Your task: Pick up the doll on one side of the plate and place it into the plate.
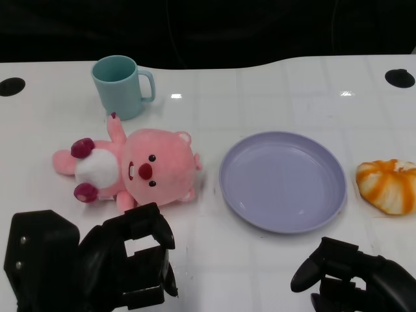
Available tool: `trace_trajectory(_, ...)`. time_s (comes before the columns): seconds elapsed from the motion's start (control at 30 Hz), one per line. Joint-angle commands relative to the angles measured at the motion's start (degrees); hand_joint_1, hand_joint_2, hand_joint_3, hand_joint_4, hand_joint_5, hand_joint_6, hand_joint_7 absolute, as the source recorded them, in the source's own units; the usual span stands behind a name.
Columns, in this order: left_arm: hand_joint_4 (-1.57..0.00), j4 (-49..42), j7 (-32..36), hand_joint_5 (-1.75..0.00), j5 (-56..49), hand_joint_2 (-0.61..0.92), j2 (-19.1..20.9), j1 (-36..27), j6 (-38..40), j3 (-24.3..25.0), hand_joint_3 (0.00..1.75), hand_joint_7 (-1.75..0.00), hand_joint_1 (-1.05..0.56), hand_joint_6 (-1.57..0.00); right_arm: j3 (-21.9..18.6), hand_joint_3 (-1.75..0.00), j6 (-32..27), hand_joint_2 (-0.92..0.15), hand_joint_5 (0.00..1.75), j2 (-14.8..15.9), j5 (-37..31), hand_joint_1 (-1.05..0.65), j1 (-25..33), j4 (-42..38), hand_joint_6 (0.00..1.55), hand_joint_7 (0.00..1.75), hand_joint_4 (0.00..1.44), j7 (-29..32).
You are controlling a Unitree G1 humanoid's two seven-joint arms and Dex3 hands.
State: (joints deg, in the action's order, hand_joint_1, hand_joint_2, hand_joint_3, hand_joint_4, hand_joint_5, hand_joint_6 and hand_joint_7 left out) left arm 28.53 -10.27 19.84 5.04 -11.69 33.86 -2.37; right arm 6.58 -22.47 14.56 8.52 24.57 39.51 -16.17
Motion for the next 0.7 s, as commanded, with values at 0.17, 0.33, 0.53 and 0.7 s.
trace_trajectory(0.17, -0.88, 0.1, 0.2, -1.75, -0.2, 0.42, 0.6, 0.1, 0.0, 0.4, 1.45, -1.73, -0.07, -0.74, -0.4, -1.07, 1.3, -0.64, 1.75, 0.4, 0.0, -0.09, 0.1, -0.2, 0.5, 1.39, 0.64, -0.2)
trace_trajectory(0.33, -0.88, 0.2, 0.2, -1.75, -0.2, 0.43, 0.5, 0.1, 0.0, 0.4, 1.44, -1.73, -0.06, -0.74, -0.5, -1.07, 1.1, -0.64, 1.75, 0.4, 0.2, -0.09, 0.0, -0.1, 0.5, 1.39, 0.64, -0.2)
trace_trajectory(0.53, -0.88, 0.5, 0.4, -1.75, -0.3, 0.43, 0.5, 0.1, 0.2, 0.3, 1.44, -1.74, -0.06, -0.73, -0.5, -1.07, 1.1, -0.64, 1.75, 0.4, 0.2, -0.08, 0.0, -0.1, 0.5, 1.39, 0.64, -0.2)
trace_trajectory(0.7, -0.88, 0.4, 0.3, -1.75, -0.4, 0.43, 0.6, 0.1, -0.1, 0.2, 1.44, -1.73, -0.06, -0.74, -0.6, -1.07, 1.0, -0.64, 1.75, 0.3, 0.3, -0.08, 0.1, 0.0, 0.51, 1.39, 0.64, -0.1)
